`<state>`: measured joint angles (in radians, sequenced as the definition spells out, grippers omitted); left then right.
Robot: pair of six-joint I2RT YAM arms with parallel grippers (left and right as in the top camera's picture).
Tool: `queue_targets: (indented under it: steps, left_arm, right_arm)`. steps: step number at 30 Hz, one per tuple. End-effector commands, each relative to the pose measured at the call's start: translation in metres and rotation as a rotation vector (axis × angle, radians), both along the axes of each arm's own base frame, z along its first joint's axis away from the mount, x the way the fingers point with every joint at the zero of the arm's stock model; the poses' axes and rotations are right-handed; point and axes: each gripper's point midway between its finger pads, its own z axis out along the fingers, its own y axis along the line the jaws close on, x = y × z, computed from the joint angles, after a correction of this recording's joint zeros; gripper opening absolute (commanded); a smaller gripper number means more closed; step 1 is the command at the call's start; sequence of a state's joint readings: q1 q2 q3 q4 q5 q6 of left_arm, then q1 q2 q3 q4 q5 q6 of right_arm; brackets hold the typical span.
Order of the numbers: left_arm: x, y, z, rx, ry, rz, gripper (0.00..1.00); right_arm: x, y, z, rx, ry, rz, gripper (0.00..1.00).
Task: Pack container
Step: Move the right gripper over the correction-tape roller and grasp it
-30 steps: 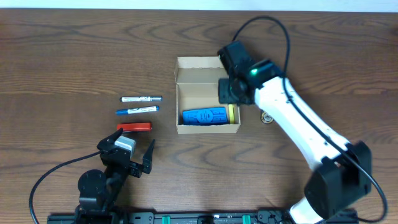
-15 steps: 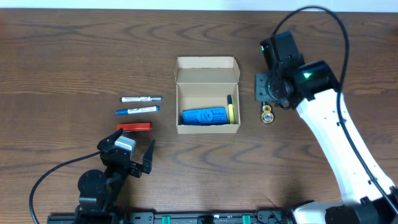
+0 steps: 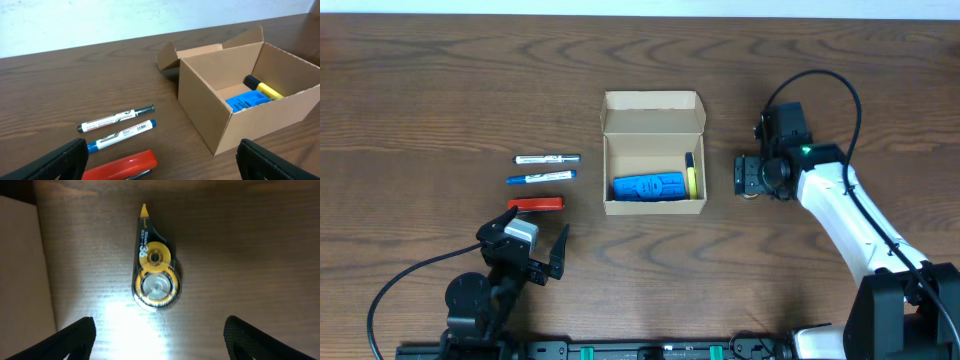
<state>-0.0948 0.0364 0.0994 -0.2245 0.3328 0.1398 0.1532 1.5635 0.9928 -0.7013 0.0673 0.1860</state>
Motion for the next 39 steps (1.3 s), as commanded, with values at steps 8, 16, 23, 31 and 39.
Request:
queue_targets:
  steps: [8, 16, 23, 31, 39]
  left_arm:
    - [0.000, 0.001, -0.012, 0.022, 0.014, 0.002, 0.95]
    - [0.000, 0.001, -0.012, 0.022, 0.014, 0.002, 0.95]
    - [0.000, 0.001, -0.012, 0.022, 0.014, 0.002, 0.95]
    - [0.000, 0.002, -0.012, 0.022, 0.014, 0.002, 0.95]
    - [0.000, 0.001, -0.012, 0.022, 0.014, 0.002, 0.95]
  right_arm:
    - [0.006, 0.007, -0.031, 0.050, -0.041, 0.061, 0.85]
    - [0.013, 0.010, -0.053, 0.058, -0.019, 0.062, 0.82]
    - [0.014, 0.010, -0.066, 0.056, -0.003, 0.057, 0.72]
    - [0.014, 0.009, -0.076, 0.047, 0.015, 0.054, 0.61]
    - [0.015, 0.000, -0.076, 0.007, 0.008, 0.022, 0.50]
